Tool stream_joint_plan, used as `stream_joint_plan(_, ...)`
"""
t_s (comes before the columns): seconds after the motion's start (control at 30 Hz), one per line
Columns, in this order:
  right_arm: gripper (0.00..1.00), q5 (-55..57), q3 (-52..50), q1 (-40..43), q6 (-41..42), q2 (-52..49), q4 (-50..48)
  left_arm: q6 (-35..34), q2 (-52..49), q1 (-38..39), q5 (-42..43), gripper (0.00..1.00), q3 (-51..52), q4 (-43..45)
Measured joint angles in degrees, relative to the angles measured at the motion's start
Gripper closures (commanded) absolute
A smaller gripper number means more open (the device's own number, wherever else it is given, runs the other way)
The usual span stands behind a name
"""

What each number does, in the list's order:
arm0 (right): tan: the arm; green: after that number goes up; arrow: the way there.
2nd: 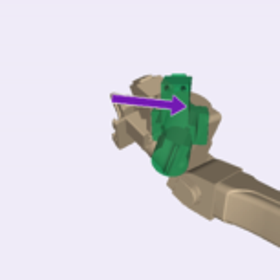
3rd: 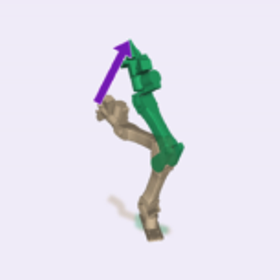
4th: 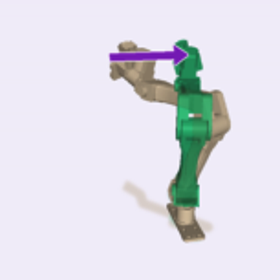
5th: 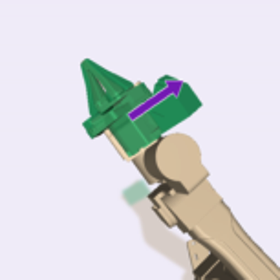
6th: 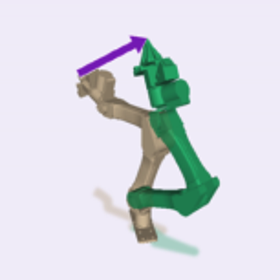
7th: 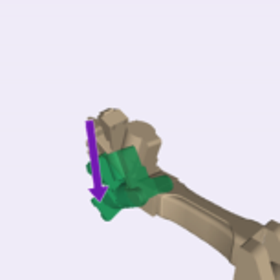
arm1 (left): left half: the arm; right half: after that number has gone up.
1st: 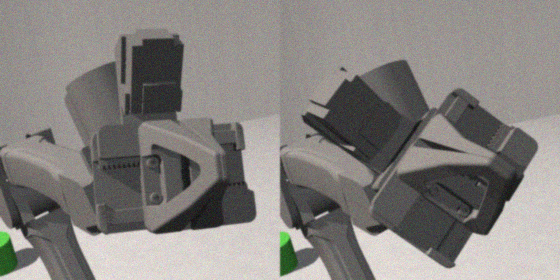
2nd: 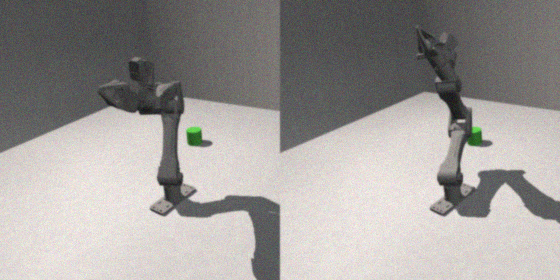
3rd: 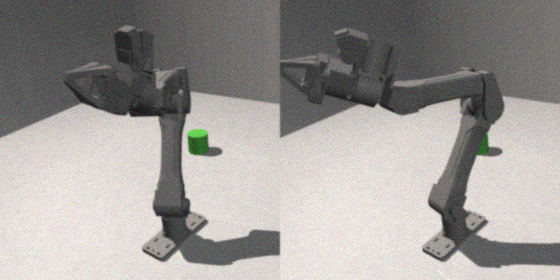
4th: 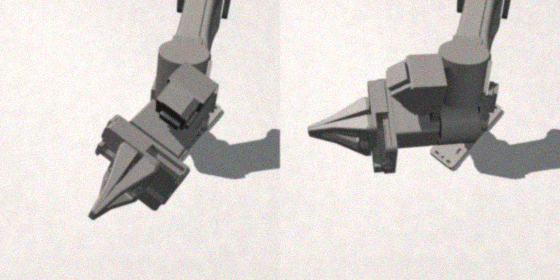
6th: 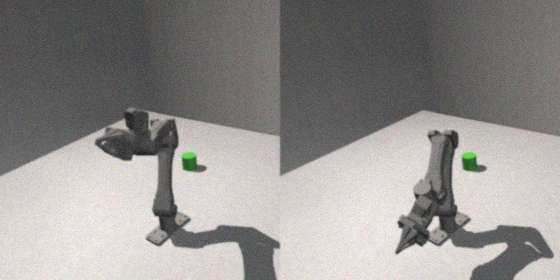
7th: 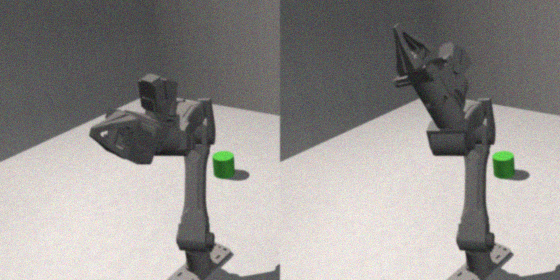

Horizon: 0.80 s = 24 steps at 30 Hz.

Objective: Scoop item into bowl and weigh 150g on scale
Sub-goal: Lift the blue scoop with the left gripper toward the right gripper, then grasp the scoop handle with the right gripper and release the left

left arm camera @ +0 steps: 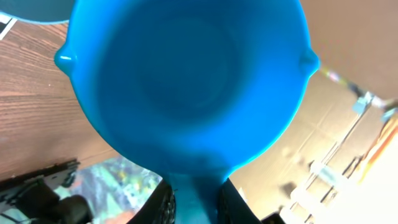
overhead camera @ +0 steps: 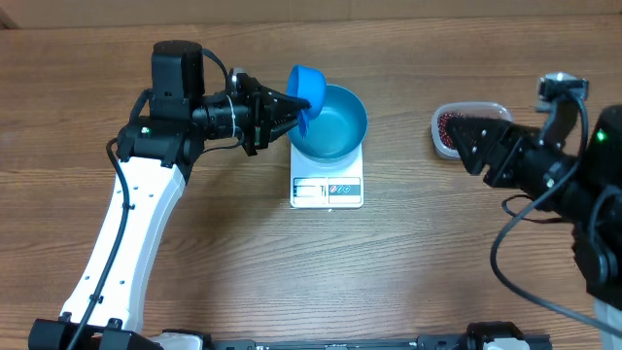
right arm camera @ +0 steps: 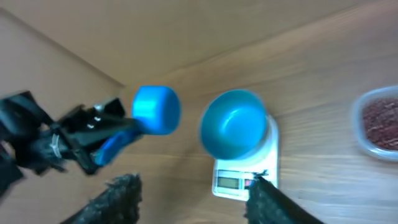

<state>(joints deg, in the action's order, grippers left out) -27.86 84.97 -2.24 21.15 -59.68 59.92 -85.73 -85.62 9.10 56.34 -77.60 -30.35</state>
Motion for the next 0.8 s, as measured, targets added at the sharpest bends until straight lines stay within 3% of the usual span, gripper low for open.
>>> stream_joint_plan(0.17, 0.28, -0.20, 2.34, -4.68, 2.93, -3.34, 3.26, -4.55, 0.00, 4.04, -4.83, 0.96, 0.00, 0.46)
stream_joint_plan(0.3, 0.24, 5.57, 5.97, -11.89, 5.42, -7.21, 6.60, -7.04, 0.00, 8.11, -9.40, 0.96, 0.00, 3.74)
stream_joint_plan(0.53, 0.30, 12.26, 6.99, -21.31, 9.14, -13.60, 6.64, -9.97, 0.00, 12.35, -17.81, 0.96, 0.00, 5.11)
stream_joint_plan(0.8, 0.30, 17.70, 6.99, -27.71, 12.00, -19.63, 2.51, -13.60, 0.00, 13.33, -22.58, 0.96, 0.00, 4.72)
